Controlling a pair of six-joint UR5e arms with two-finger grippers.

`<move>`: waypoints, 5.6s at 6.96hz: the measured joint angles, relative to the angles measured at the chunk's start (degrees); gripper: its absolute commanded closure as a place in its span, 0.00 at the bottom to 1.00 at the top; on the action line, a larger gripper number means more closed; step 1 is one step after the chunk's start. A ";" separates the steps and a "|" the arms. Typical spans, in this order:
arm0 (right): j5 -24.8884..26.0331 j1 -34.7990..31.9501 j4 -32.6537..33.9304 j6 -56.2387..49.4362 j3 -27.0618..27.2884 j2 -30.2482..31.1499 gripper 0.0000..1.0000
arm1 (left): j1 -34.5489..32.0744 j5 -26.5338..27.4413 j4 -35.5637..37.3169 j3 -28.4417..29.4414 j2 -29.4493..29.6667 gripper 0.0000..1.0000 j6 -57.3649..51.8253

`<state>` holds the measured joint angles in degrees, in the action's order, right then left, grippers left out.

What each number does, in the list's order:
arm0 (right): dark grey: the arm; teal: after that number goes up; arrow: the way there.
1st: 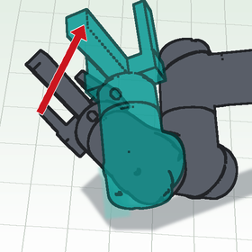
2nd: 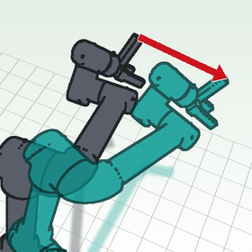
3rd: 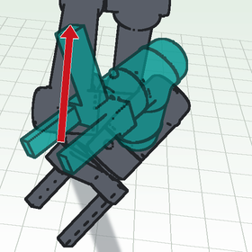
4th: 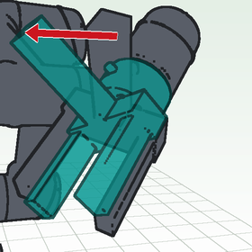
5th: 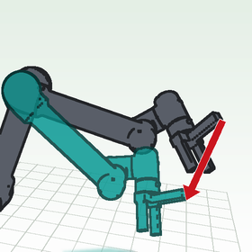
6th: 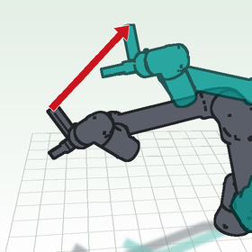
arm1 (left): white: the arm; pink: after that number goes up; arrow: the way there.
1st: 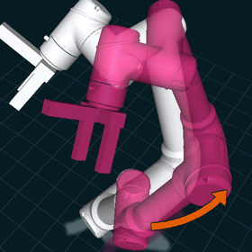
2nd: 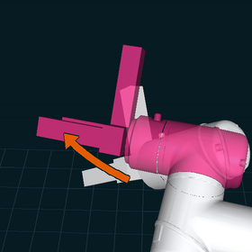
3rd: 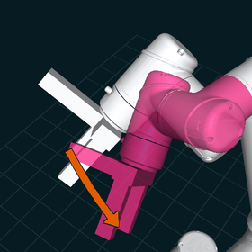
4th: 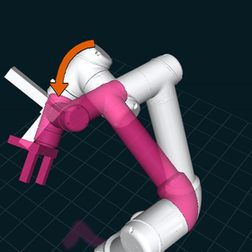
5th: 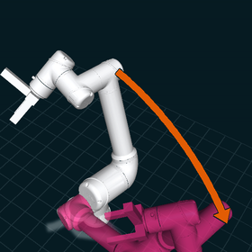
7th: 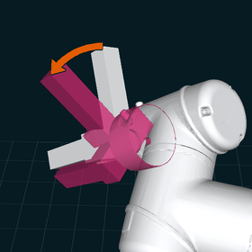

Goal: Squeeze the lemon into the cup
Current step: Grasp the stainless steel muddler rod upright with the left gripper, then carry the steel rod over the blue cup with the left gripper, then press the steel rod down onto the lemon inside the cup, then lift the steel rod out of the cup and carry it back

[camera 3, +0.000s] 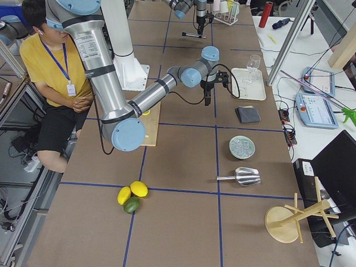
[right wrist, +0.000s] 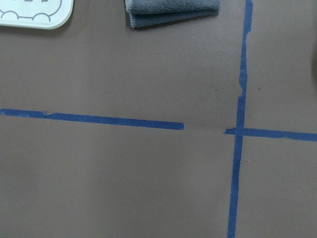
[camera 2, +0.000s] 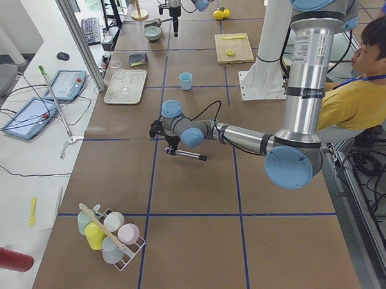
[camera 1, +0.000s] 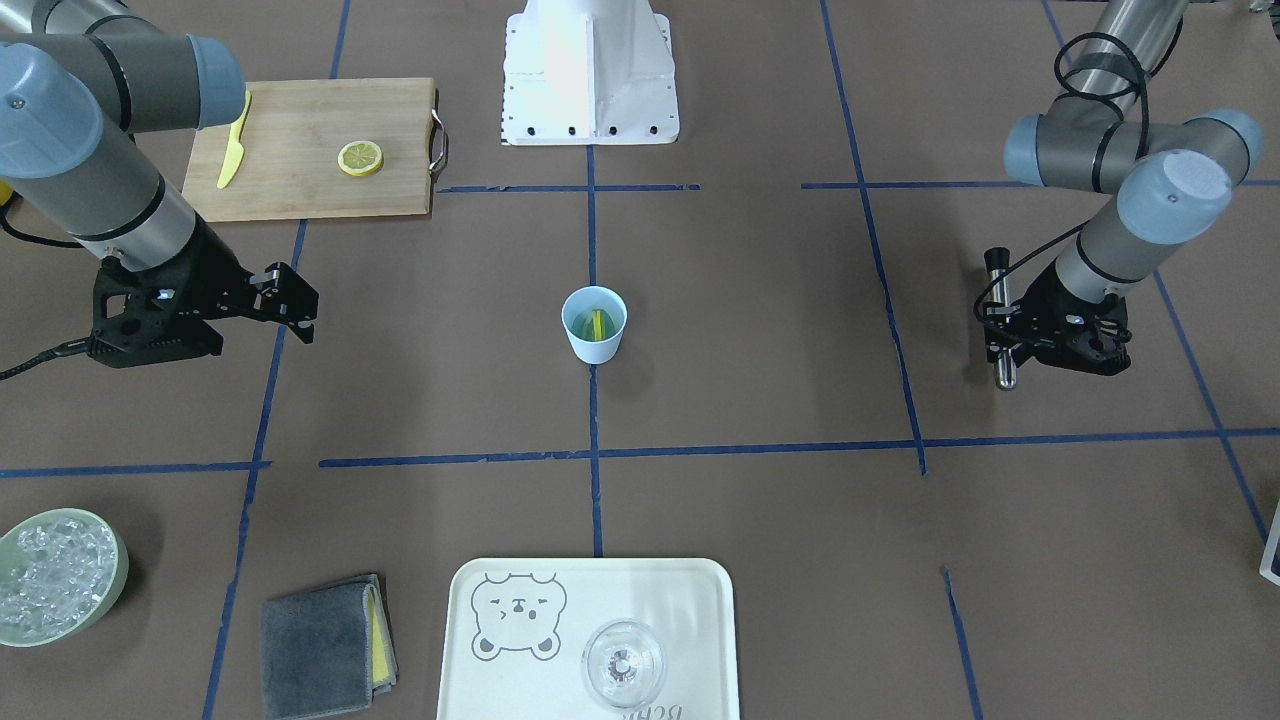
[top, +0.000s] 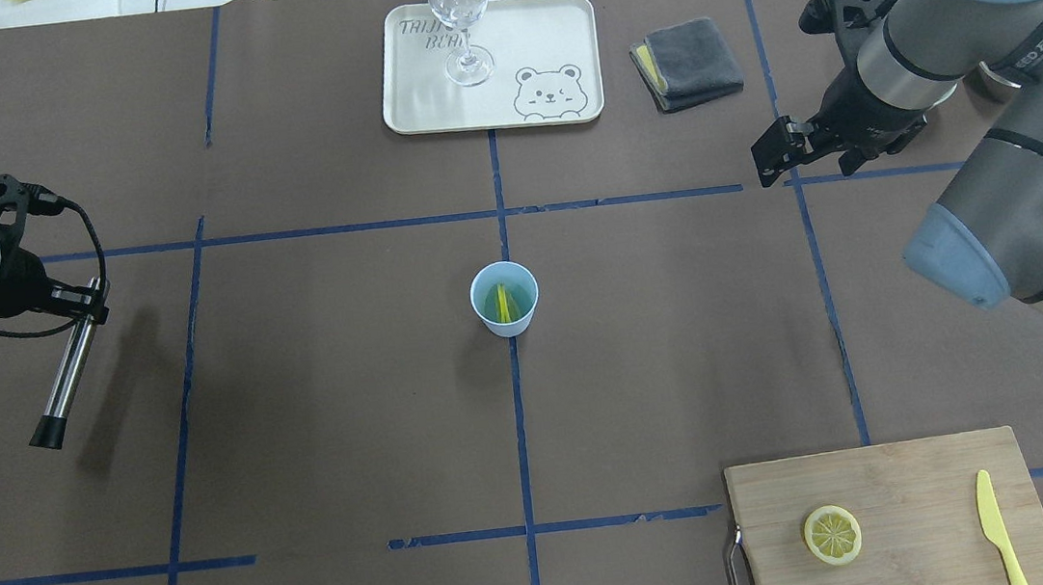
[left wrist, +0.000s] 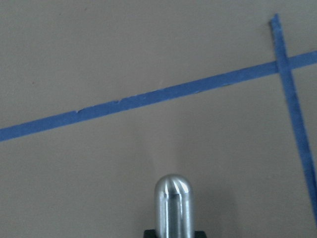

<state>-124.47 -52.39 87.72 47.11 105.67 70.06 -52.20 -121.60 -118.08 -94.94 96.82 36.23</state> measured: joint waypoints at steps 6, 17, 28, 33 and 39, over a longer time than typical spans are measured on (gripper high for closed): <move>-0.64 -2.42 -0.09 -0.01 1.44 0.72 0.00 | 11.05 9.94 4.79 -12.91 19.28 1.00 1.55; -0.94 -4.74 0.39 0.58 6.05 4.24 0.00 | 31.45 62.51 -47.05 3.09 26.80 1.00 -5.04; -2.69 -5.72 0.25 0.52 6.12 4.27 0.00 | 33.13 62.81 -49.69 8.74 29.64 1.00 -8.50; -3.22 -6.24 0.34 0.61 6.22 4.21 0.00 | 30.54 70.83 -48.25 3.04 28.56 1.00 -13.77; -2.72 -6.16 0.10 0.68 5.25 3.79 0.00 | 11.19 45.21 -30.90 2.91 12.70 1.00 -7.20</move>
<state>-127.19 -58.55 87.82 47.79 110.92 73.85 -41.01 -76.39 -148.99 -92.04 109.52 29.03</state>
